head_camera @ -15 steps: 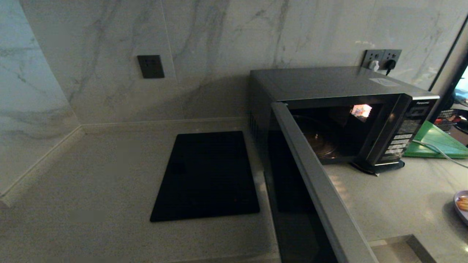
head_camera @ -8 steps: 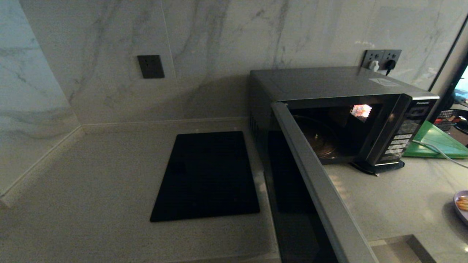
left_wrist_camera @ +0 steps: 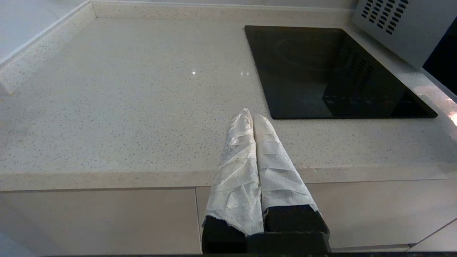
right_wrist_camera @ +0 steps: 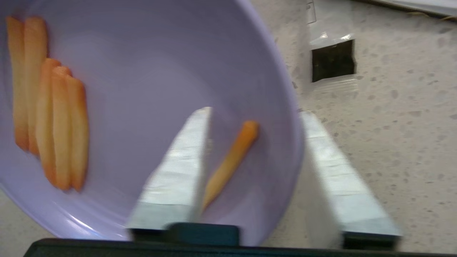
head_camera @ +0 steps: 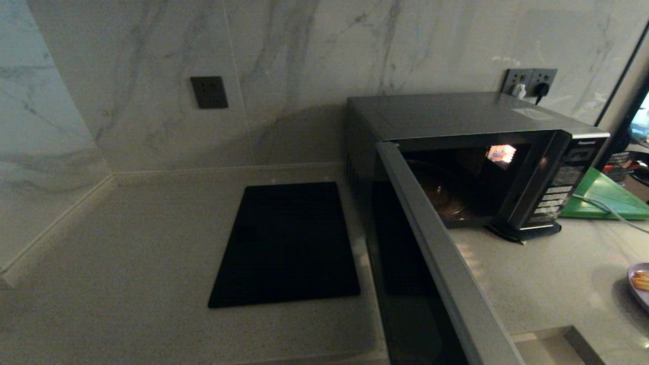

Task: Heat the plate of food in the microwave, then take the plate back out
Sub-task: Put the plate in the microwave oven

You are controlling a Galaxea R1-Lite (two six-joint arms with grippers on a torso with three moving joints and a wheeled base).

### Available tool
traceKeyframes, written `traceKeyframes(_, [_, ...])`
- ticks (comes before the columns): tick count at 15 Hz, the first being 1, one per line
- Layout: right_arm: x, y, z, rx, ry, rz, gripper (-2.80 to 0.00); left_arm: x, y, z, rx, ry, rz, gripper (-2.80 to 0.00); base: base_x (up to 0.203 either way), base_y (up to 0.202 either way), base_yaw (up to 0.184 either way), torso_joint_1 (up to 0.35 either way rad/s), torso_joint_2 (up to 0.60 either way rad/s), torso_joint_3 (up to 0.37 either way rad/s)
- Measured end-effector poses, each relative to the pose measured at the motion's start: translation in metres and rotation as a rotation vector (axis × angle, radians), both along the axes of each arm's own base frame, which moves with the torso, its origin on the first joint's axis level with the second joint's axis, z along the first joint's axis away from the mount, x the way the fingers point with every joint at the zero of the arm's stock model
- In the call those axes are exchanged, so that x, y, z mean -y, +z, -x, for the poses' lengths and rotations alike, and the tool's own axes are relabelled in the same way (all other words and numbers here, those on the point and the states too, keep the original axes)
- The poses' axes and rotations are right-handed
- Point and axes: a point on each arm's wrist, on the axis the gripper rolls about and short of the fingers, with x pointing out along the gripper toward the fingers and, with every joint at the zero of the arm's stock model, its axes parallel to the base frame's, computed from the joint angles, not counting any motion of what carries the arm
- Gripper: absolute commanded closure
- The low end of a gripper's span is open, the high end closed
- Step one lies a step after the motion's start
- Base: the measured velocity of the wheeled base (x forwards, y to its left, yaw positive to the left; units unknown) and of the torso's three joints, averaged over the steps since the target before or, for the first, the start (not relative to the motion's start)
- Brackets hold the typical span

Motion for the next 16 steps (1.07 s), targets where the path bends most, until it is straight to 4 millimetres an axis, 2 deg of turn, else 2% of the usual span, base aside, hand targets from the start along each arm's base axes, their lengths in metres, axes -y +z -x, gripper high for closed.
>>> traceKeyframes(10, [-0.001, 0.008, 0.001, 0.011, -0.002, 0.017, 0.00, 0.000, 0.000, 0.000, 0.000, 0.000, 0.000, 0.00, 0.000, 0.000, 0.000, 0.000, 0.00, 0.000])
traceKeyframes(16, [-0.011, 0.044, 0.006, 0.096, 0.032, 0.071, 0.00, 0.000, 0.000, 0.000, 0.000, 0.000, 0.000, 0.00, 0.000, 0.000, 0.000, 0.000, 0.00, 0.000])
